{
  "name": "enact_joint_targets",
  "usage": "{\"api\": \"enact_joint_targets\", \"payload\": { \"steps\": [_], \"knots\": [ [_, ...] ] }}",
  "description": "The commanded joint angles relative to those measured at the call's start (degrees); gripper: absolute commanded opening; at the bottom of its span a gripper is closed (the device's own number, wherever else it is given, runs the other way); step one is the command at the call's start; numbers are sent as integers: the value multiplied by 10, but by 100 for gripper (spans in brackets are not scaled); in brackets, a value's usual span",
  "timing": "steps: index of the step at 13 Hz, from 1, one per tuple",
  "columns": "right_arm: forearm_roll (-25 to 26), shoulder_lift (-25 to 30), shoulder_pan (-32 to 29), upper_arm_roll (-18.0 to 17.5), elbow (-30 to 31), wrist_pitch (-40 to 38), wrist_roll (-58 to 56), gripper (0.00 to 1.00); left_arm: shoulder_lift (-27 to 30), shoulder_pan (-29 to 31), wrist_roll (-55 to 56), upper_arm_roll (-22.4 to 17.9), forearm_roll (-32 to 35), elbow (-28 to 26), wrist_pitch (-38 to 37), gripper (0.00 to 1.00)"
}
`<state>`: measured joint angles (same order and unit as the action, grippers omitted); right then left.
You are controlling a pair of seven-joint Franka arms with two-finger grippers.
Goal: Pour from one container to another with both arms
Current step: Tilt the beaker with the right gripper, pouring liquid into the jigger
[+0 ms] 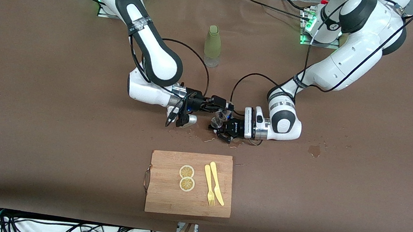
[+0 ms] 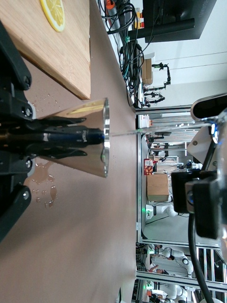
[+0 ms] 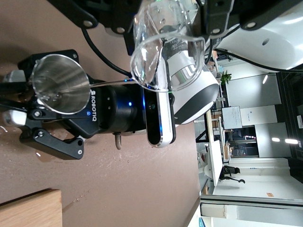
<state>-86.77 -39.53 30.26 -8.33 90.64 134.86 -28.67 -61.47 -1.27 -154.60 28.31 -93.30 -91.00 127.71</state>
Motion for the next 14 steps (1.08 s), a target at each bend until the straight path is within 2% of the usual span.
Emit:
{"api": "enact_joint_targets", "payload": {
  "steps": [1, 4, 5, 11, 14],
  "knots": [
    [-9, -5, 3, 2, -12, 6, 5, 20, -5, -1, -21, 0, -21, 9, -1, 0],
    [-2, 2, 3, 7, -12, 7, -5, 20, -4, -1, -20, 0, -25, 10, -1, 0],
    [18, 5, 3, 7, -12, 13, -5, 20, -5, -1, -20, 0, -25, 10, -1, 0],
    [289, 38, -19, 16, -4, 16, -2, 20, -4, -1, -18, 0, -27, 11, -1, 0],
    [408, 65, -42, 16, 29, 10, -2, 20, -3, 0, -14, 0, -27, 11, 0, 0]
  ]
}}
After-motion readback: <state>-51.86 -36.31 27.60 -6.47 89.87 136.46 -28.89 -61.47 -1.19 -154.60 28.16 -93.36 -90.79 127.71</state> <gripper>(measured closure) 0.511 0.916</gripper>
